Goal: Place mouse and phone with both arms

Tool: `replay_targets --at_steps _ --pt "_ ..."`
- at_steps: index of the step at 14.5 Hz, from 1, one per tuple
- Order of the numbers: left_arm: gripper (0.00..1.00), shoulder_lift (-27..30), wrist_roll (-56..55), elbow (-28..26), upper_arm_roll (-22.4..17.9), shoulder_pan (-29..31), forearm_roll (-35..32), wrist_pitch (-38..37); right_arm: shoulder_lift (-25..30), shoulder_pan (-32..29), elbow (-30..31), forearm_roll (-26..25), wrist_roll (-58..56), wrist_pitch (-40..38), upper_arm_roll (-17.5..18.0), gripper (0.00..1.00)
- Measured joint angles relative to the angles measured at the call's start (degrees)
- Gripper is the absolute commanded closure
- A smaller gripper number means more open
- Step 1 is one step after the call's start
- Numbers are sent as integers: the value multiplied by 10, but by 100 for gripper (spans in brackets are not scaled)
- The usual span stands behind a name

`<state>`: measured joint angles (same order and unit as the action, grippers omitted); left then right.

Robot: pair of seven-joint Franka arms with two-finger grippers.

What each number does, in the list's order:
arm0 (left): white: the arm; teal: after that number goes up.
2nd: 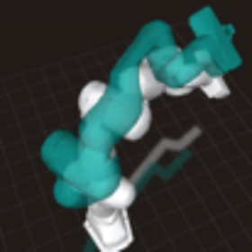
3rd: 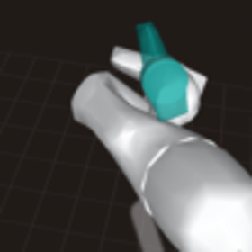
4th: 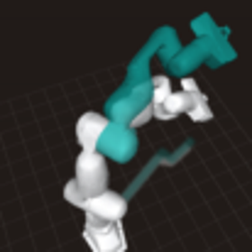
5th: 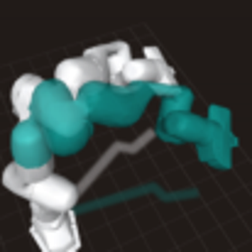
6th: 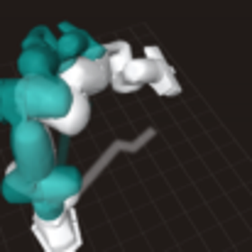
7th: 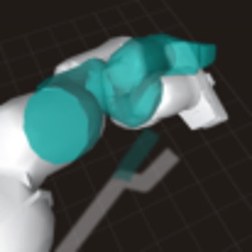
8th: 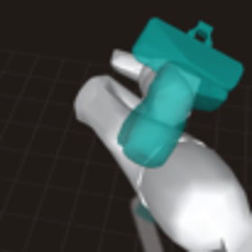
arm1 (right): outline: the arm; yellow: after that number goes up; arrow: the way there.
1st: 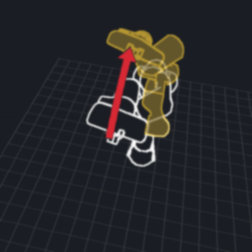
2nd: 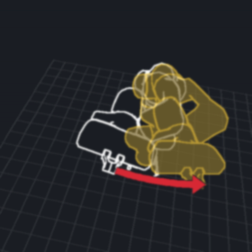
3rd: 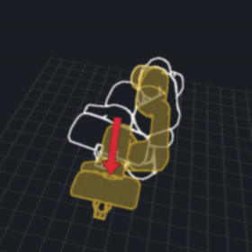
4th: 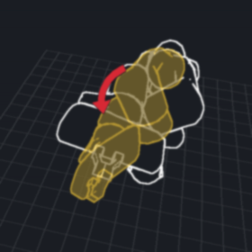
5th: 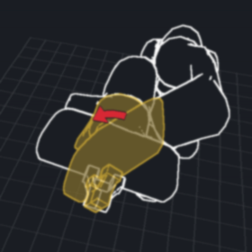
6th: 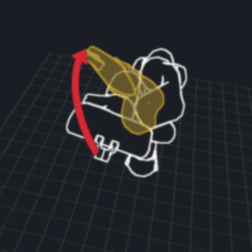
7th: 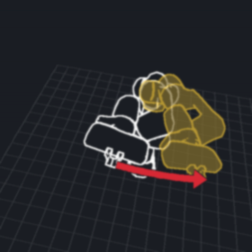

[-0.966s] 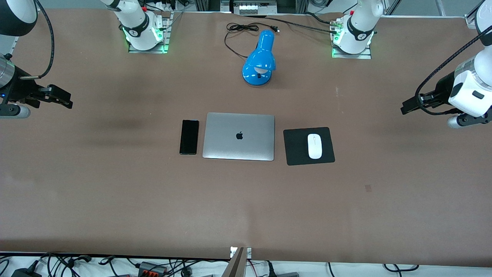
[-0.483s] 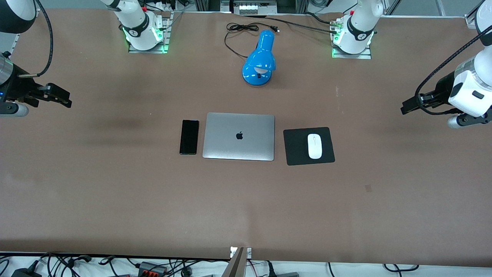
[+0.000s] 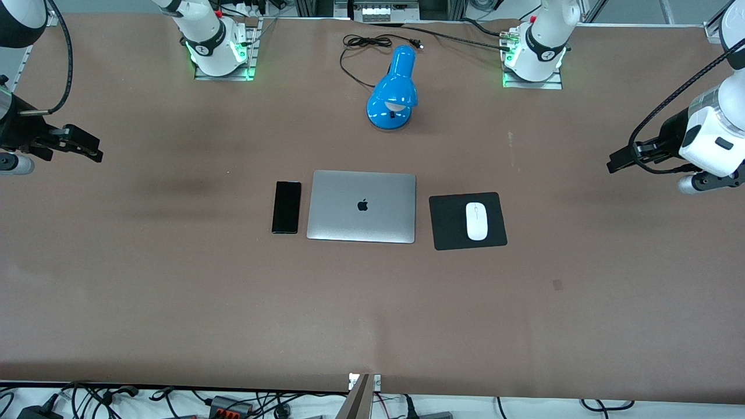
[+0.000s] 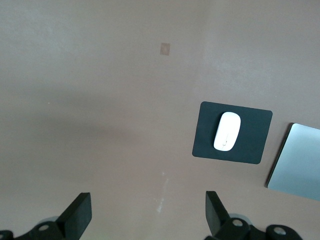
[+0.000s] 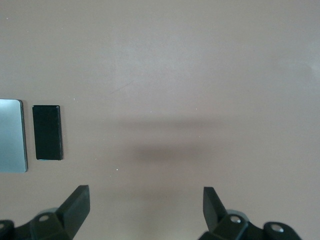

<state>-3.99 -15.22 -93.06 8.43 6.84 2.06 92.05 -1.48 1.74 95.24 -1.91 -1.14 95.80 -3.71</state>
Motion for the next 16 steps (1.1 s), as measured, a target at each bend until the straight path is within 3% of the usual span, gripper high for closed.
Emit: replay_targets --at_steps 7,16 --pt "0 0 0 1 0 0 0 0 3 -33 0 0 0 2 31 0" --pt "0 0 0 2 0 0 0 0 5 -36 0 0 0 1 33 0"
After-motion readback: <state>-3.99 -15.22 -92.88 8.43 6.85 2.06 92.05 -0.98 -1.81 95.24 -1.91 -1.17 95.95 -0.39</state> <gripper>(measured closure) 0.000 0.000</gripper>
